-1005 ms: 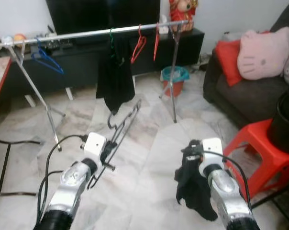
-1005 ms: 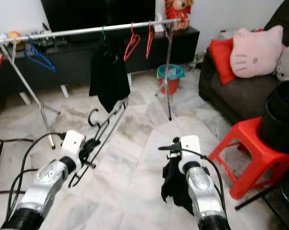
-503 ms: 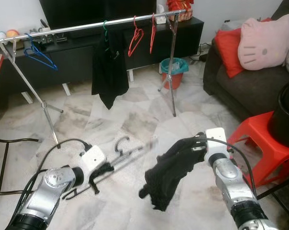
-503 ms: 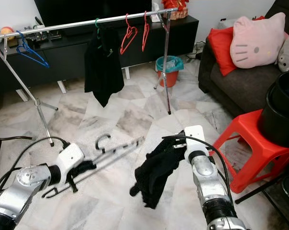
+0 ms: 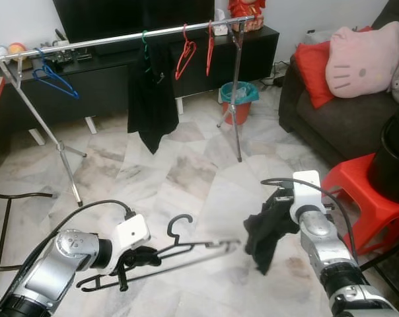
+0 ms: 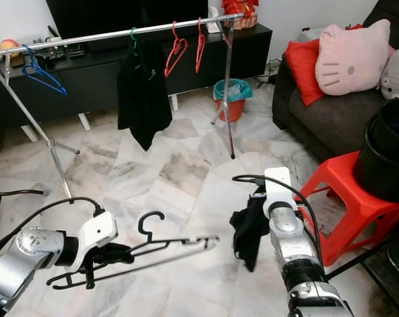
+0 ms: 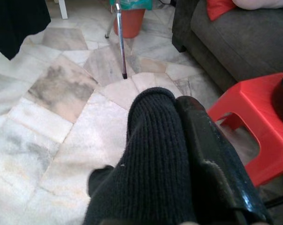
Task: Hang hanger
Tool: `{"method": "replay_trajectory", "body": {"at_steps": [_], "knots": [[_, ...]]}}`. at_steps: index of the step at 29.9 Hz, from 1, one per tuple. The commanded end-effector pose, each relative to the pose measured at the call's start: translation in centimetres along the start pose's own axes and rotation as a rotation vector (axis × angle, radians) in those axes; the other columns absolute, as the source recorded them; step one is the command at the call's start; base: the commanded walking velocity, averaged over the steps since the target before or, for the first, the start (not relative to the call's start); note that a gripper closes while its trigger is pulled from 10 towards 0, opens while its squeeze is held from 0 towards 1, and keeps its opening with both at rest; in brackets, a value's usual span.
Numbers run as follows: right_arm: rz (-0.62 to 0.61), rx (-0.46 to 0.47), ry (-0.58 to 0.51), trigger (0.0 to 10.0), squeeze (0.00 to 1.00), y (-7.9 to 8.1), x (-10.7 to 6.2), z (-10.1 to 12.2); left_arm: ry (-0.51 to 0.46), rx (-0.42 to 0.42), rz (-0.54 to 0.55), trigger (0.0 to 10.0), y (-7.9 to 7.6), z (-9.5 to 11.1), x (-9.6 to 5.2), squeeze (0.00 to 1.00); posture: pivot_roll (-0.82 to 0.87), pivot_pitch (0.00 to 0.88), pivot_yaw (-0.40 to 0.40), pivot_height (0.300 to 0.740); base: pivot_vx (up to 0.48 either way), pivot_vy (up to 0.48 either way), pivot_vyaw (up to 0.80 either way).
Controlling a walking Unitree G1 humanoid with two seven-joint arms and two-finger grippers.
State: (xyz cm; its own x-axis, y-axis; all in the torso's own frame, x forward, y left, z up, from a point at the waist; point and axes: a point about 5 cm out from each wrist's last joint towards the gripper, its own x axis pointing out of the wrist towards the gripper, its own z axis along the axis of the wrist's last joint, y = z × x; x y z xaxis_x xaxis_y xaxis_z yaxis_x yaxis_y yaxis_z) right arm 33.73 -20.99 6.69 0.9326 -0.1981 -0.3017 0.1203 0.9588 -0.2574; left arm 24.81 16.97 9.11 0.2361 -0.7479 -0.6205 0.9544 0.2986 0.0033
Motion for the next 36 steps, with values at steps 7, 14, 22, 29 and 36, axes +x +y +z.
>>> {"method": "replay_trajectory", "body": {"at_steps": [7,14,22,29,36], "knots": [[0.026,0.049,-0.037,10.0,0.00,1.6,0.3,1.8,-0.076,0.012,-0.036,10.0,-0.6,2.2,1.9,0.00,0.04,0.000,0.003,0.740,0.000,0.000,0.00],[0.033,0.054,-0.042,10.0,0.00,1.9,0.4,2.0,-0.095,-0.005,0.010,10.0,-0.5,2.3,2.9,0.00,0.04,0.000,0.002,0.740,0.000,0.000,0.00],[0.078,0.071,-0.053,10.0,0.00,2.7,0.2,2.2,-0.119,0.020,0.234,10.0,1.6,2.8,3.5,0.00,0.03,0.000,0.003,0.740,0.000,0.000,0.00],[0.090,0.072,-0.054,10.0,0.00,2.9,0.2,2.2,-0.128,0.028,0.279,10.0,2.1,3.0,3.5,0.00,0.03,0.000,0.001,0.740,0.000,0.000,0.00],[0.125,0.036,-0.055,10.0,0.00,3.0,0.2,2.1,-0.109,0.033,0.232,10.0,1.7,2.6,3.4,0.00,0.03,0.000,-0.004,0.740,0.000,0.000,0.00]]}}
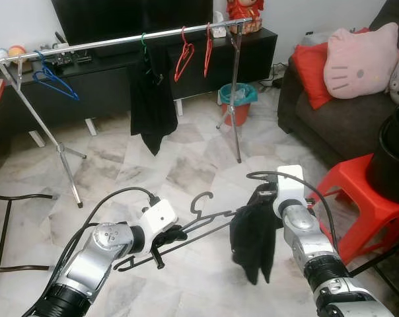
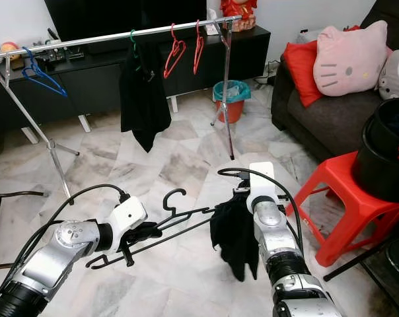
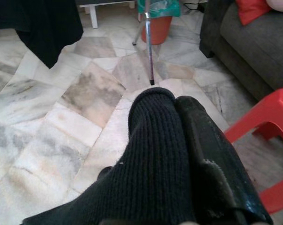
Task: Hang hanger
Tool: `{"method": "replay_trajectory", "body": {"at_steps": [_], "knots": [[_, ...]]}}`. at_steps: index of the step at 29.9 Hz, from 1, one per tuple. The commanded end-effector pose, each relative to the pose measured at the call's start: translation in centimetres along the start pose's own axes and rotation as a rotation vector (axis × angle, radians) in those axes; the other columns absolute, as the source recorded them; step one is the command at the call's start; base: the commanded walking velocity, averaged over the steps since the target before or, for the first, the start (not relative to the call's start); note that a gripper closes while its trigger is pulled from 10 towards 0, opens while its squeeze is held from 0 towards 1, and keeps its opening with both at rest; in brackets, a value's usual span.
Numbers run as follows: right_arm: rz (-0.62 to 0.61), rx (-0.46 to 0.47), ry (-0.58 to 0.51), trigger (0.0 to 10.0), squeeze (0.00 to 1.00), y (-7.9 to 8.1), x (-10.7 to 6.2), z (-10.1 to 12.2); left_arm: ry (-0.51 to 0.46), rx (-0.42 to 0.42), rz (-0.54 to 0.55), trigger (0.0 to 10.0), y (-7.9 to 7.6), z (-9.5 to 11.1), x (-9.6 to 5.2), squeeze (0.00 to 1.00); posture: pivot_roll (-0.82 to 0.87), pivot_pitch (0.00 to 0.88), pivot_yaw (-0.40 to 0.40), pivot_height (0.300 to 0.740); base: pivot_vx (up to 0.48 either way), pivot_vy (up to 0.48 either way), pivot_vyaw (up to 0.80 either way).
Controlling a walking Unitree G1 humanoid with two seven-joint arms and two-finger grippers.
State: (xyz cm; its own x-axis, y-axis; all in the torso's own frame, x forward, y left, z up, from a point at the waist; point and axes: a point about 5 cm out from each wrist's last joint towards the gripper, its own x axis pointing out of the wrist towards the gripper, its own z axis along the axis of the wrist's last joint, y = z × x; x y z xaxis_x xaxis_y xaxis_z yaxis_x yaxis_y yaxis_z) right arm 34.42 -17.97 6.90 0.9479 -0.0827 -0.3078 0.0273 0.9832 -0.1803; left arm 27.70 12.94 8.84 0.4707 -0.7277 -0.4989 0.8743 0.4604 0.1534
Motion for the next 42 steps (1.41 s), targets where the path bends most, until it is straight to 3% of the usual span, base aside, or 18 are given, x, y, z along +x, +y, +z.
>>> {"method": "replay_trajectory", "body": {"at_steps": [1,12,17,22,31,38,42], "knots": [[0.017,-0.016,-0.030,10.0,0.00,0.1,0.2,1.0,0.022,0.016,-0.011,10.0,0.1,-0.2,-0.5,0.00,0.03,0.000,-0.004,0.740,0.000,0.000,0.00],[0.111,-0.139,-0.004,10.0,0.00,0.8,0.0,0.2,0.038,0.031,0.015,10.0,0.3,-0.4,-0.3,0.00,0.03,0.000,-0.011,0.740,0.000,0.000,0.00],[0.120,-0.145,0.003,10.0,0.00,0.8,-0.1,0.1,0.043,0.030,0.020,10.0,0.3,-0.5,-0.3,0.00,0.03,0.000,-0.011,0.740,0.000,0.000,0.00],[0.116,-0.207,0.005,10.0,0.00,0.4,0.0,0.0,0.099,0.058,-0.010,10.0,0.0,-1.2,-0.6,0.00,0.03,0.000,-0.015,0.740,0.000,0.000,0.00],[0.104,-0.239,0.012,10.0,0.00,0.0,0.0,0.0,0.107,0.062,0.095,10.0,1.3,-1.2,-0.7,0.00,0.04,0.000,-0.018,0.740,0.000,0.000,0.00],[0.122,-0.234,0.010,10.0,0.00,0.3,-0.1,0.0,0.093,0.060,0.070,10.0,0.9,-1.1,-0.6,0.00,0.03,0.000,-0.018,0.740,0.000,0.000,0.00],[0.130,-0.229,0.008,10.0,0.00,0.5,-0.1,0.1,0.030,0.004,-0.008,10.0,-0.2,-0.4,-0.2,0.00,0.04,0.000,-0.020,0.740,0.000,0.000,0.00]]}}
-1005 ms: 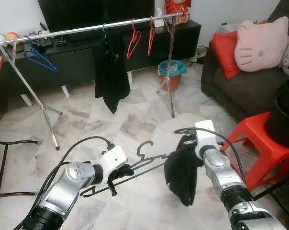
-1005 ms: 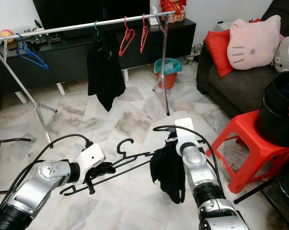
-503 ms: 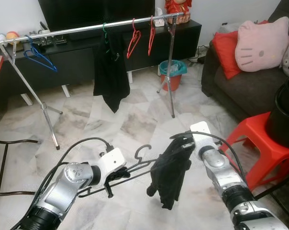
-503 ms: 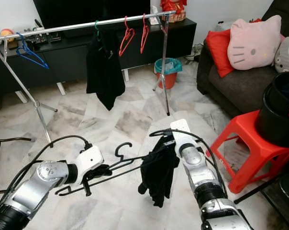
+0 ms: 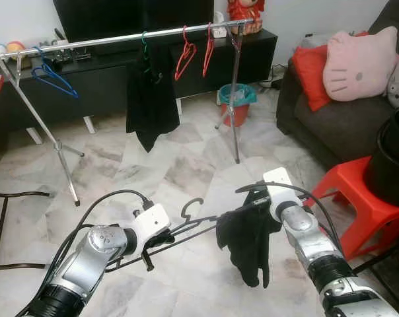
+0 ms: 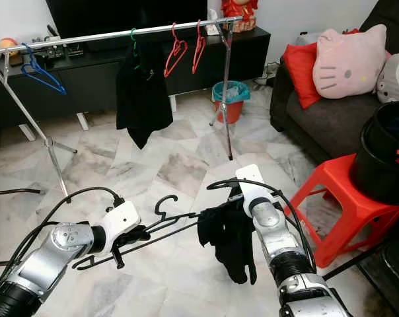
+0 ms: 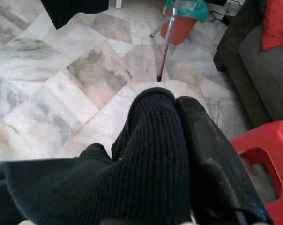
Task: Hang hanger
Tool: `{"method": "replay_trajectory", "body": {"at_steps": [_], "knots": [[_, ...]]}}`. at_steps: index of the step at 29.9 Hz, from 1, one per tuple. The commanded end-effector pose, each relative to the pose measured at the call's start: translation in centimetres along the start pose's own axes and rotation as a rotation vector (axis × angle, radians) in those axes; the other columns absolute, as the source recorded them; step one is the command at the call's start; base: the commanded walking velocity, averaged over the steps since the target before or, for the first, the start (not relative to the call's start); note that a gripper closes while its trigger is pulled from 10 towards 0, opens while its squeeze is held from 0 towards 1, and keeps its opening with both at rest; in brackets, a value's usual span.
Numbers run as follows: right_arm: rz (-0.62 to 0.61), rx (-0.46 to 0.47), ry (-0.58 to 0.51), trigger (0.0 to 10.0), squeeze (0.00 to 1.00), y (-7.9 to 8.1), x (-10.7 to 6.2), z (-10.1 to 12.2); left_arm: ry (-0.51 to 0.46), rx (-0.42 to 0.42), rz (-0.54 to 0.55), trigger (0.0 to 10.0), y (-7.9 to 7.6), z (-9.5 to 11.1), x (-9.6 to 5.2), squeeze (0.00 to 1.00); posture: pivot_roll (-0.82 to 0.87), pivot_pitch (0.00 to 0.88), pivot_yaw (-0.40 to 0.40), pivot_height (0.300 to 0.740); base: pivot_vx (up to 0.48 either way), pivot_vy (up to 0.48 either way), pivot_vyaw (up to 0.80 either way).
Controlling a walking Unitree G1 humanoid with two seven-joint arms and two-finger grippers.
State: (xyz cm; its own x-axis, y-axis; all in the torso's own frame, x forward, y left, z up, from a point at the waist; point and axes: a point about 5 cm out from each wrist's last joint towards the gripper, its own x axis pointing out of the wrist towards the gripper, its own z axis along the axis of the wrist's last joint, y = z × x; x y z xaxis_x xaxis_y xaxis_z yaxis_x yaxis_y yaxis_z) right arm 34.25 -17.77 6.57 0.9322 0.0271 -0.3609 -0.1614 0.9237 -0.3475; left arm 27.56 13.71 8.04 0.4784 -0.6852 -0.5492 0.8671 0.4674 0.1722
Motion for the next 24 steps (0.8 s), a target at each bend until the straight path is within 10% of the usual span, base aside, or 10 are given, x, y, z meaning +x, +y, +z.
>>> {"method": "replay_trajectory", "body": {"at_steps": [1,24], "knots": [[0.007,0.001,-0.016,10.0,0.00,0.1,0.0,0.5,-0.040,-0.015,-0.039,10.0,-0.5,0.7,0.0,0.00,0.04,0.000,-0.020,0.740,0.000,0.000,0.00],[0.046,0.021,-0.005,10.0,0.00,0.9,0.1,0.8,-0.091,-0.023,-0.003,10.0,-0.9,1.9,0.7,0.00,0.04,0.000,-0.021,0.740,0.000,0.000,0.00]]}}
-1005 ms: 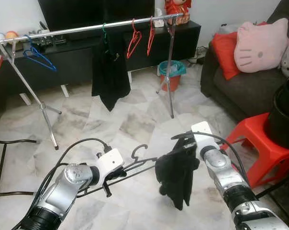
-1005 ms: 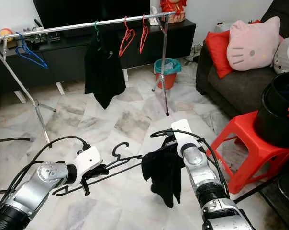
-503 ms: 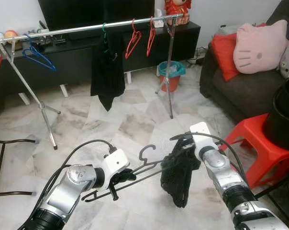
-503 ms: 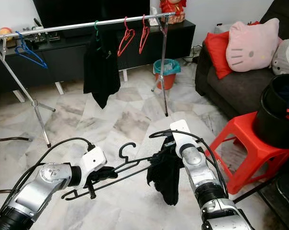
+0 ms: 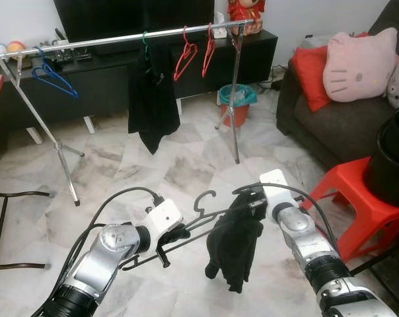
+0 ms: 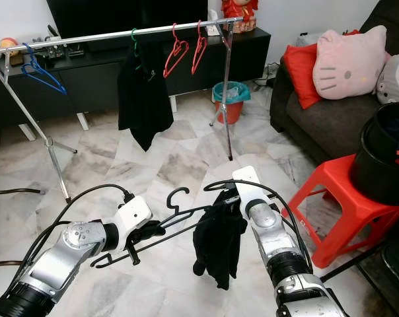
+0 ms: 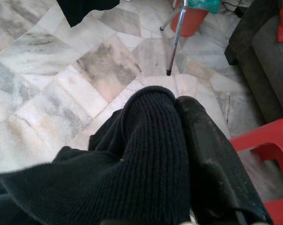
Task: Hang hanger
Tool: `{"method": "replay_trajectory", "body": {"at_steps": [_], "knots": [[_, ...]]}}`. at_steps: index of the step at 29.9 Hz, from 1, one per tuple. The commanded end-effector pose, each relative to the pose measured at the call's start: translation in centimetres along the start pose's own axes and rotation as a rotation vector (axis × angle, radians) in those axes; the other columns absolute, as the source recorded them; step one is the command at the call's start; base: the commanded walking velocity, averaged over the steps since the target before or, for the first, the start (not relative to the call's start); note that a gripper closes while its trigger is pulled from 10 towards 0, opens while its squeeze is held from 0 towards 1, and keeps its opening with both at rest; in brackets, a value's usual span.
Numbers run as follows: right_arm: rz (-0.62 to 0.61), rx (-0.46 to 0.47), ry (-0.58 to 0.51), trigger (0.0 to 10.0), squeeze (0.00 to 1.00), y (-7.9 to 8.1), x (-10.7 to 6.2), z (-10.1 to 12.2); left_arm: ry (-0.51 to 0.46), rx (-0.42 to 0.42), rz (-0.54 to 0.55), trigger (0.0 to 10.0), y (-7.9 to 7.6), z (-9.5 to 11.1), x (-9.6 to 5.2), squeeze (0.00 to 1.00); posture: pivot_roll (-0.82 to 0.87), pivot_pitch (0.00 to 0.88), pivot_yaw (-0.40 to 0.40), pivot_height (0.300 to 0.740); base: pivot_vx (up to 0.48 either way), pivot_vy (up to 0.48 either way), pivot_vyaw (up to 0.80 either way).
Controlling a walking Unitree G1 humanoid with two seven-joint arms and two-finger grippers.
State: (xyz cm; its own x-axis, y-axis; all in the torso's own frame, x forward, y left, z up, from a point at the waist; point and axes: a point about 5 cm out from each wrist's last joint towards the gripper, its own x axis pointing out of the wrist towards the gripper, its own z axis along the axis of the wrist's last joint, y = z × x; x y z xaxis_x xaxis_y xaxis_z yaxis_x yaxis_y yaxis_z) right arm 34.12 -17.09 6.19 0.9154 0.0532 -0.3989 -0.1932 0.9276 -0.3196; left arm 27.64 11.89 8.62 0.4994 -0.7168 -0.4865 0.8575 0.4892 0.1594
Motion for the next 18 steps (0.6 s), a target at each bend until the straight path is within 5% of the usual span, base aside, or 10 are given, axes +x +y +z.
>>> {"method": "replay_trajectory", "body": {"at_steps": [1,8,18], "knots": [[0.011,0.006,-0.036,10.0,0.00,0.3,0.0,1.0,-0.019,-0.006,-0.035,10.0,-0.4,0.3,-0.2,0.00,0.04,0.000,-0.019,0.740,0.000,0.000,0.00],[0.131,-0.027,-0.064,10.0,0.00,1.6,0.0,1.8,-0.037,-0.029,-0.147,10.0,-1.8,0.6,-0.3,0.00,0.04,0.000,-0.019,0.740,0.000,0.000,0.00],[0.216,0.000,-0.061,10.0,0.00,2.7,-0.3,2.4,-0.018,-0.005,-0.057,10.0,-1.1,0.7,0.3,0.00,0.04,0.000,-0.017,0.740,0.000,0.000,0.00]]}}
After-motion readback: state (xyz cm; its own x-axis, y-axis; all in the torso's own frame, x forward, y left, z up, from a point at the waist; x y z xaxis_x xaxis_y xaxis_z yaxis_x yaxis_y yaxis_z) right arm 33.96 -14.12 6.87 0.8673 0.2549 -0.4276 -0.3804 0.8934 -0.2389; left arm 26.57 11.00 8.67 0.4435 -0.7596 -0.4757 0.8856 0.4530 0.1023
